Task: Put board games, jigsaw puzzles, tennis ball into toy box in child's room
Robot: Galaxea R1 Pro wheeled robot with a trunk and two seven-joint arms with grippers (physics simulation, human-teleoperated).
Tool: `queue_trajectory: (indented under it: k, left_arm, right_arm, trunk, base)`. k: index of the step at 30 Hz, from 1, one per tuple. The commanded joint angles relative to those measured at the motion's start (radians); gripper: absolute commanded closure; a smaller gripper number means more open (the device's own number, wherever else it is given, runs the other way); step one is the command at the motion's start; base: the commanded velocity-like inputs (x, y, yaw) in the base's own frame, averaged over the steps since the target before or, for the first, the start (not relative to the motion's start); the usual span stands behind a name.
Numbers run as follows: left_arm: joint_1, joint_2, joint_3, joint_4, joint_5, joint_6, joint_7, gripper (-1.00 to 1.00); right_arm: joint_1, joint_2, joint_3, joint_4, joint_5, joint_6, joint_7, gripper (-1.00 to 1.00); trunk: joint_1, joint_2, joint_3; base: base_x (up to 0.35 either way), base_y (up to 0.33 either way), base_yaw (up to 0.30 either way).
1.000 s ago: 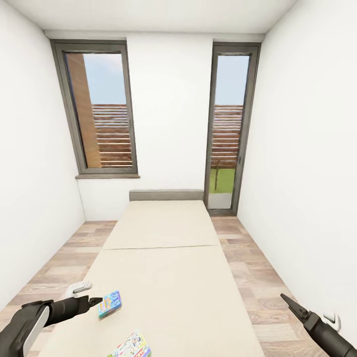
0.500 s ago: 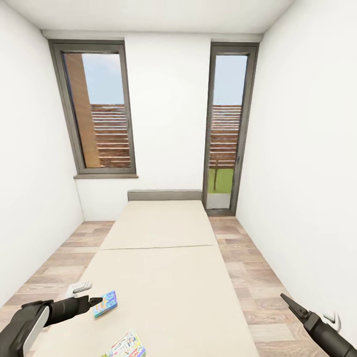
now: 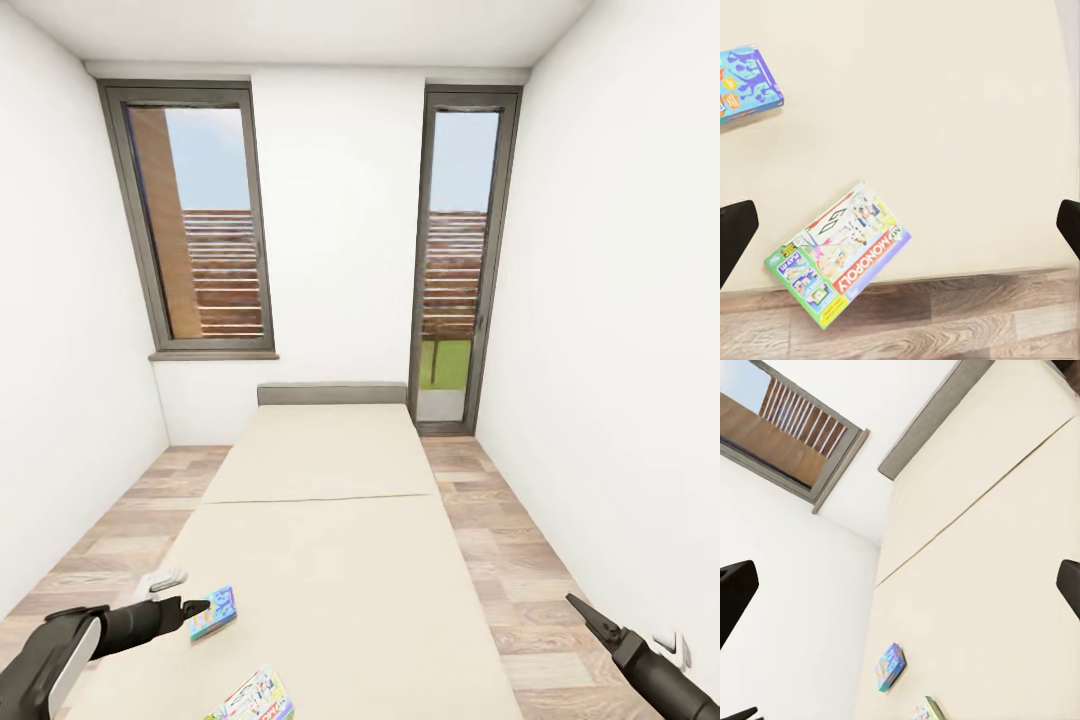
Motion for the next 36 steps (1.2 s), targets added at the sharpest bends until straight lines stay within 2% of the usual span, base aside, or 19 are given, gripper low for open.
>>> queue_trajectory:
  k: [1,7,12,29,36]
  left_arm:
    - [0.000,-0.003,0.003,0.000,0.004,0.014,-0.003,-1.00]
    - [-0.002,-0.008,0.007,-0.011,0.010,0.104,-0.006,-1.00]
    - [-0.004,-0.008,0.008,-0.020,0.016,0.151,-0.009,-1.00]
    - [-0.007,-0.032,0.009,-0.022,0.018,0.162,-0.015,-1.00]
    - [-0.007,-0.062,0.008,-0.017,0.018,0.161,-0.013,-1.00]
  right_arm:
    - [0.000,0.000,-0.001,-0.001,-0.007,0.007,-0.001,-1.00]
    - [0.000,0.000,-0.001,-0.001,-0.007,0.009,-0.001,-1.00]
    - [0.000,0.000,-0.001,0.000,-0.007,0.008,-0.001,-1.00]
    - [0.000,0.000,-0.001,-0.001,-0.006,0.008,-0.002,-1.00]
    - [0.000,-0.002,-0.002,-0.001,-0.006,0.014,-0.005,-1.00]
  trunk:
    - [0.000,-0.001,0.000]
    - [0.020,-0.036,-0.016]
    - [0.039,-0.071,-0.031]
    - [0.104,-0.190,-0.085]
    - [0.131,-0.239,-0.107]
  base:
    - [0.000,0.000,0.000]
    - [0.000,0.000,0.000]
    - [0.000,0.000,0.000]
    - [0.000,0.000,0.000]
    - [0.000,0.000,0.000]
